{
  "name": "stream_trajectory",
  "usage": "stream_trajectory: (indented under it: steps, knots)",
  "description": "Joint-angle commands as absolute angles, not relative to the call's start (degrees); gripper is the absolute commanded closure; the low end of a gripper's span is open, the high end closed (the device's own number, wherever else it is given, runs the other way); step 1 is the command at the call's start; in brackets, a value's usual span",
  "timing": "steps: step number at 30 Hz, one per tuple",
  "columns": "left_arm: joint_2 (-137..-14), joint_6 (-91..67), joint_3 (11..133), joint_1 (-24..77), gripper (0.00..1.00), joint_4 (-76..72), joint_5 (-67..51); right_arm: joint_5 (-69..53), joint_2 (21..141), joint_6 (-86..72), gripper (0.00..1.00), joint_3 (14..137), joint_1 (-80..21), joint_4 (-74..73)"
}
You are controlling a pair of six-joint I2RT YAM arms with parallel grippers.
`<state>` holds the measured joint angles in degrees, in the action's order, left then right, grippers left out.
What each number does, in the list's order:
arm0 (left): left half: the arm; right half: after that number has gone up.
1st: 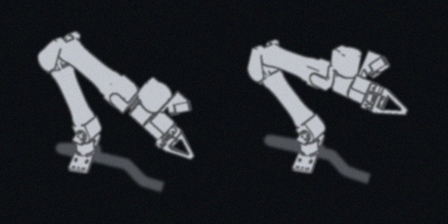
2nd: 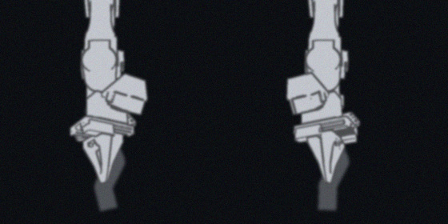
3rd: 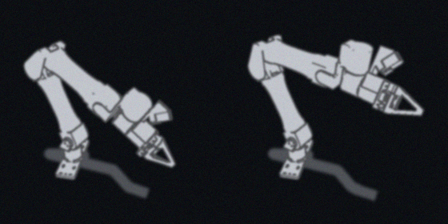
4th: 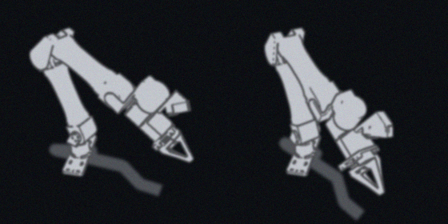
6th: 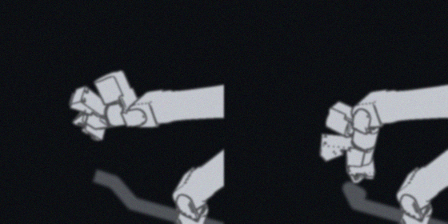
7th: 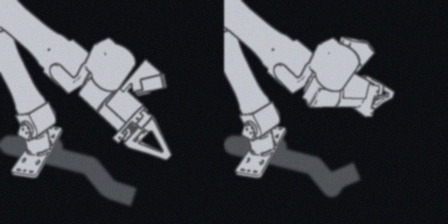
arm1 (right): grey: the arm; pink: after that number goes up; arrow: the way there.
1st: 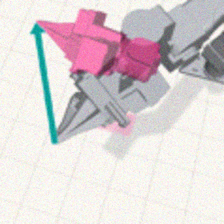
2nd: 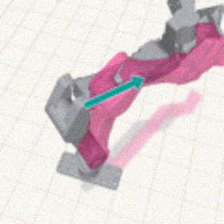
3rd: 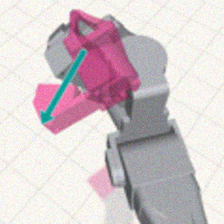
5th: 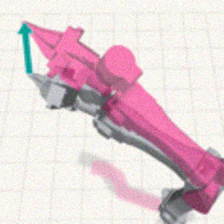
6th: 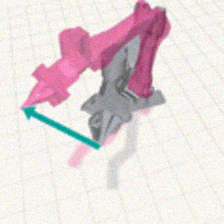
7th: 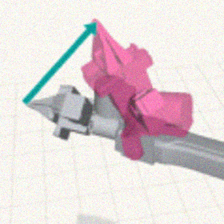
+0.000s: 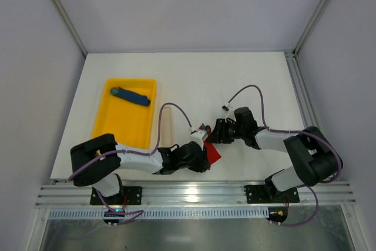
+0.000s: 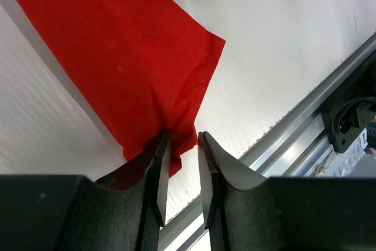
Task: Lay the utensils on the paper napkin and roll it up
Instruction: Pick up the utensils from the center of the board.
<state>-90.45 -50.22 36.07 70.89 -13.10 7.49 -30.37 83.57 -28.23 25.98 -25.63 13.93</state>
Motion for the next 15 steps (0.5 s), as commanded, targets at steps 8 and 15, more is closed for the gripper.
stream_trajectory:
  steps: [8, 15]
  knots:
    - [-90.9, -49.7, 33.6, 71.5, 0.69, -7.8, 6.9, -29.9, 87.2, -27.2, 0.6, 24.4, -25.5, 15.1]
    - [-89.2, -50.4, 33.2, 71.5, 0.67, -8.3, 7.0, -30.8, 85.6, -27.2, 0.96, 23.7, -25.5, 16.0]
